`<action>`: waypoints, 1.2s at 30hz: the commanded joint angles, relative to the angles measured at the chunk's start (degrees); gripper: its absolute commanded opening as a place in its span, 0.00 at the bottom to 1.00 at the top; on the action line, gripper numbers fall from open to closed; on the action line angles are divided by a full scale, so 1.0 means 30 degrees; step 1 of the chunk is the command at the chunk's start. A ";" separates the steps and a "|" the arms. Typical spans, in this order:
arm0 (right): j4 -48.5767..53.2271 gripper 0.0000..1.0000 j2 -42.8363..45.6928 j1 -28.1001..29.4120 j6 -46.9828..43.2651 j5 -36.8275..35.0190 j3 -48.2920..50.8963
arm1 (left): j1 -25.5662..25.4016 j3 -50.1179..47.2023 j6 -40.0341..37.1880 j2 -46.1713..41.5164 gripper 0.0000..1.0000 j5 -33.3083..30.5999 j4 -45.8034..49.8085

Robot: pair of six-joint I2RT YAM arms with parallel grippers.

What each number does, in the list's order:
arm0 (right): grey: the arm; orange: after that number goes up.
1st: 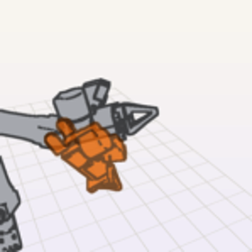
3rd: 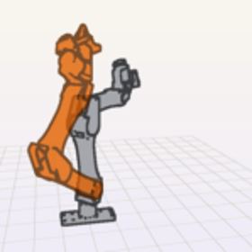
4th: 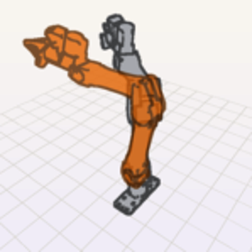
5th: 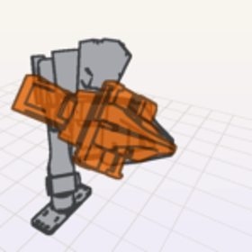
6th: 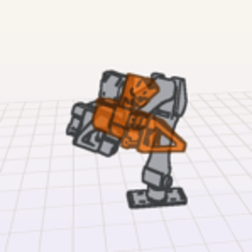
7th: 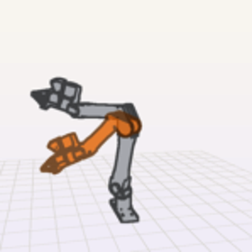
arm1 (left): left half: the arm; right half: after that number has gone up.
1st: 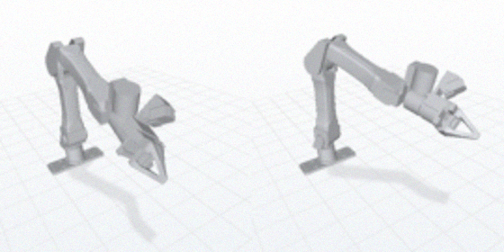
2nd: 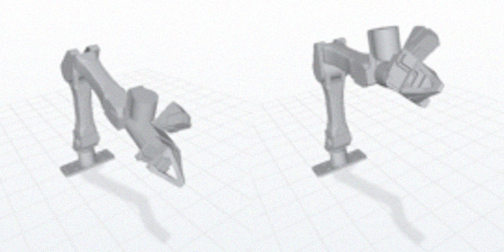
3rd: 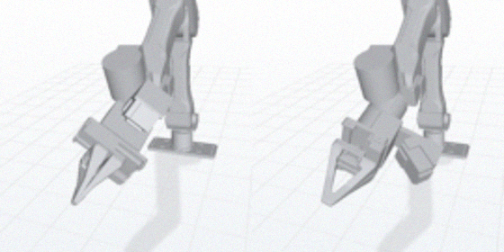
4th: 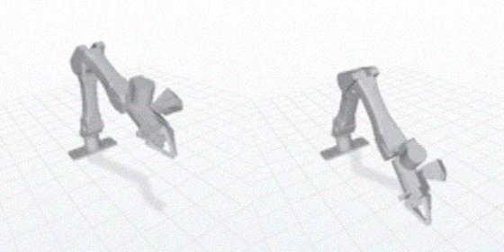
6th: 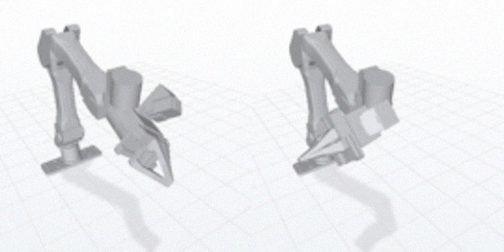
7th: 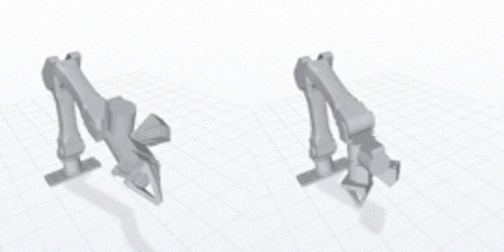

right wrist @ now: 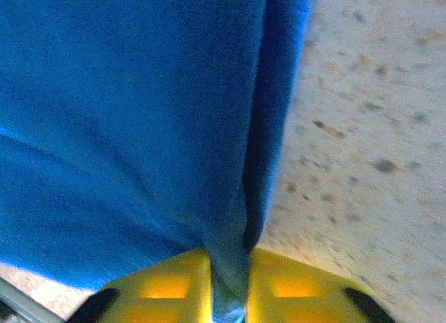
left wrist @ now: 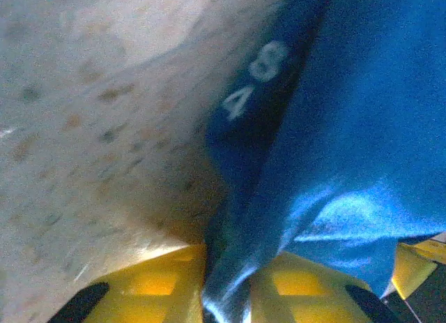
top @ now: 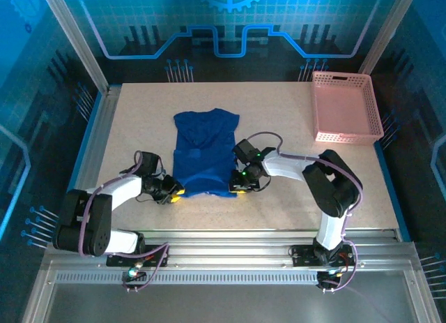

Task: Fold and stack the t-shirts

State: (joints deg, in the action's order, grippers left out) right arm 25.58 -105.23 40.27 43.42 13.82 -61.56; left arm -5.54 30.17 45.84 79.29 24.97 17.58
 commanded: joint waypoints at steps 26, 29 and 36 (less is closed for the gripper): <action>0.5370 0.00 0.2891 0.0019 -0.2833 -0.0573 -0.3255 | -0.0028 0.3730 -0.1657 -0.4025 0.00 -0.1490 0.4335; 0.5948 0.00 0.2608 -0.0548 -0.3046 -0.0374 -0.4379 | -0.0028 0.5739 -0.1826 -0.2198 0.00 -0.0766 0.3901; 0.6368 0.00 0.0794 -0.2581 -0.3569 0.0538 -0.7148 | 0.0416 1.0688 -0.3311 0.2809 0.00 0.0588 0.4506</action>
State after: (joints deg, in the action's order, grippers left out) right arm 41.91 -99.70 34.76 34.52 13.52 -79.44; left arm -5.45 58.06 38.72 83.61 23.53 29.65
